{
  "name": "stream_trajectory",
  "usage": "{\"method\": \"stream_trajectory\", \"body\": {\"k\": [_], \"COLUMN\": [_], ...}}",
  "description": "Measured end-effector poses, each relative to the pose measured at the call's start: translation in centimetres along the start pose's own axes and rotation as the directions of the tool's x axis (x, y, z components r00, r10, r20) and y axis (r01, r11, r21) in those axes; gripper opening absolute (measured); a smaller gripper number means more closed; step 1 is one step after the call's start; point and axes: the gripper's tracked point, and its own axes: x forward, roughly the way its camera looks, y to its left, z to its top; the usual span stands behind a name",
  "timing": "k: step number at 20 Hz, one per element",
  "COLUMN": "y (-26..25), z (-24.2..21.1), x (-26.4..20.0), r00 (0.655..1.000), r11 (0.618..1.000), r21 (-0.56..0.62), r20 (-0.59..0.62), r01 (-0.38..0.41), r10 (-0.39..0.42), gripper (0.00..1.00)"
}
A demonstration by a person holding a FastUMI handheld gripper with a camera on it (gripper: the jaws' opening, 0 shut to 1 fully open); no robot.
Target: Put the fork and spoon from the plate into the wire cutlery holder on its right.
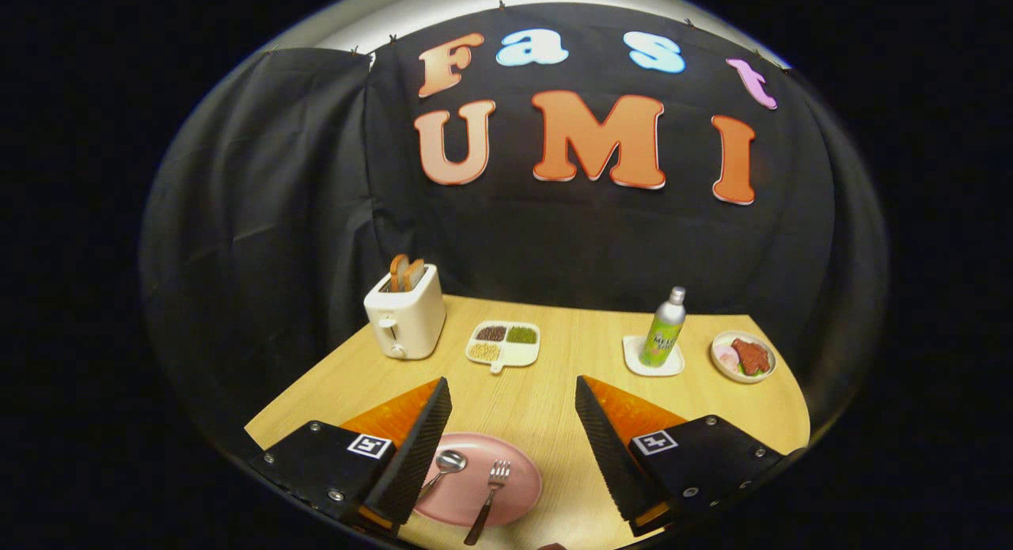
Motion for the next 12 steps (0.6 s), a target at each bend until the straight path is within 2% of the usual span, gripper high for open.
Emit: {"method": "stream_trajectory", "body": {"k": [7, 9, 12], "y": [1.9, 1.6, 2.3], "z": [-6.4, -9.1, -12.7], "x": [1.6, 1.7, 1.7], "r00": [0.987, 0.975, 0.950], "r11": [1.000, 0.998, 0.999], "r21": [-0.023, -0.059, -0.033], "r20": [-0.159, -0.221, -0.312], "r01": [-0.007, 0.000, -0.020], "r10": [0.004, -0.013, 0.009], "gripper": [0.90, 0.90, 0.86]}}
